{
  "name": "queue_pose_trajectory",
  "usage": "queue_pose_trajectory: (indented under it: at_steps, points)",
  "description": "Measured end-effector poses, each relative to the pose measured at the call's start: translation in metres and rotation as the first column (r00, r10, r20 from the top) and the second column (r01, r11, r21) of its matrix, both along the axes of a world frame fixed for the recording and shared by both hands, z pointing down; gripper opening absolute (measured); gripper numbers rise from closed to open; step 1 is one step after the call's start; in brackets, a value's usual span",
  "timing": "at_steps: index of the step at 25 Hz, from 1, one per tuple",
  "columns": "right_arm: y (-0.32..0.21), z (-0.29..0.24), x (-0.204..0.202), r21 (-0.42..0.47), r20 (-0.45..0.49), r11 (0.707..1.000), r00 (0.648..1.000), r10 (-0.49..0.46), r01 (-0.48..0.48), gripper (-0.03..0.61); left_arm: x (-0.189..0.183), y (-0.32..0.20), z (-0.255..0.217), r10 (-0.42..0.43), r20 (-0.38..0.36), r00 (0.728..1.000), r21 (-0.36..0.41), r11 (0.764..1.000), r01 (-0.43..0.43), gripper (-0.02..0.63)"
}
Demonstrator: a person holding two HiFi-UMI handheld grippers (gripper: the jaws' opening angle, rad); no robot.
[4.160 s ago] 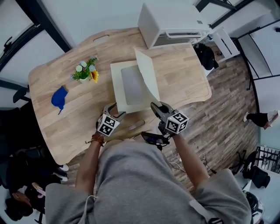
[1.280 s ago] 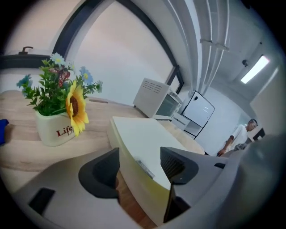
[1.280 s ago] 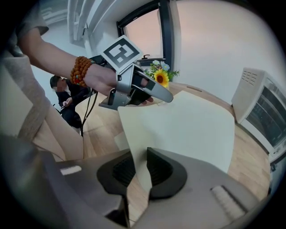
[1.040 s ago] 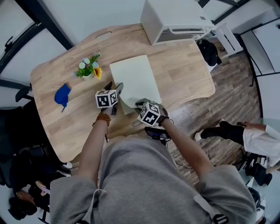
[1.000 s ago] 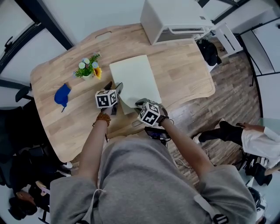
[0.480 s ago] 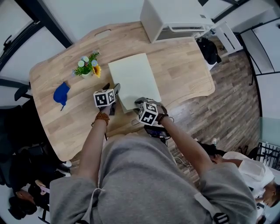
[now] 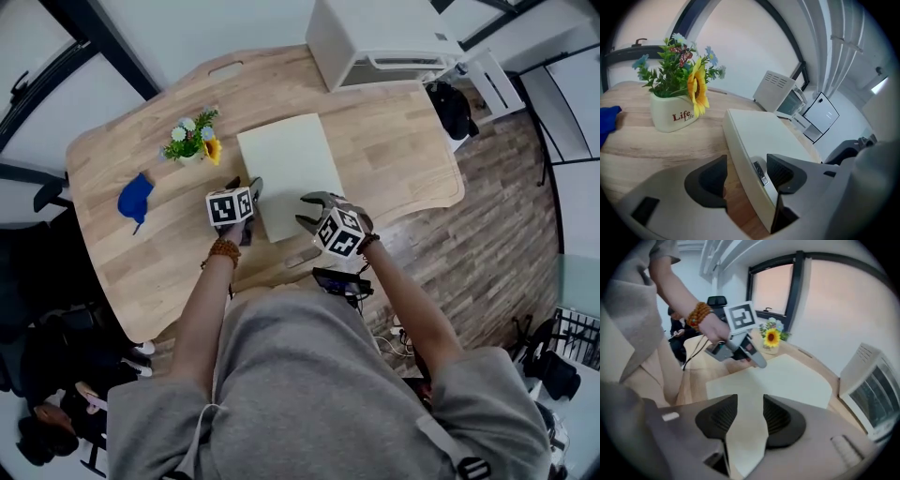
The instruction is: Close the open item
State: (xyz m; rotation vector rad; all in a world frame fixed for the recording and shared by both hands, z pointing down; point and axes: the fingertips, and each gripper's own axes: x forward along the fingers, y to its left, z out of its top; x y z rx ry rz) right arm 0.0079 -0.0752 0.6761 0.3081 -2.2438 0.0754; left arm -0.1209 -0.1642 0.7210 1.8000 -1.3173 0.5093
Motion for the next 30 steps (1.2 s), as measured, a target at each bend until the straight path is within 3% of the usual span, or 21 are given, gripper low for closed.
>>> queue_pose_trajectory:
  at_steps: [3, 8, 20, 30]
  points:
    - [-0.034, 0.011, 0.018, -0.022, 0.025, 0.981, 0.981, 0.194, -0.193, 0.179, 0.002, 0.005, -0.006, 0.01, 0.01, 1.0, 0.016, 1.0, -0.01, 0.267]
    - [-0.054, 0.017, 0.028, -0.035, 0.043, 0.957, 0.956, 0.29, -0.289, 0.179, -0.005, 0.013, -0.012, -0.028, -0.017, 0.999, 0.043, 0.999, 0.029, 0.264]
    - [-0.056, 0.034, 0.025, -0.074, 0.033, 0.951, 0.952, 0.303, -0.3, 0.179, -0.011, 0.016, 0.005, -0.057, -0.035, 0.998, -0.008, 0.998, 0.056, 0.258]
    - [-0.057, 0.038, 0.025, -0.084, 0.014, 0.948, 0.951, 0.309, -0.306, 0.181, -0.013, 0.017, 0.006, -0.132, -0.037, 0.991, -0.038, 0.991, 0.13, 0.259]
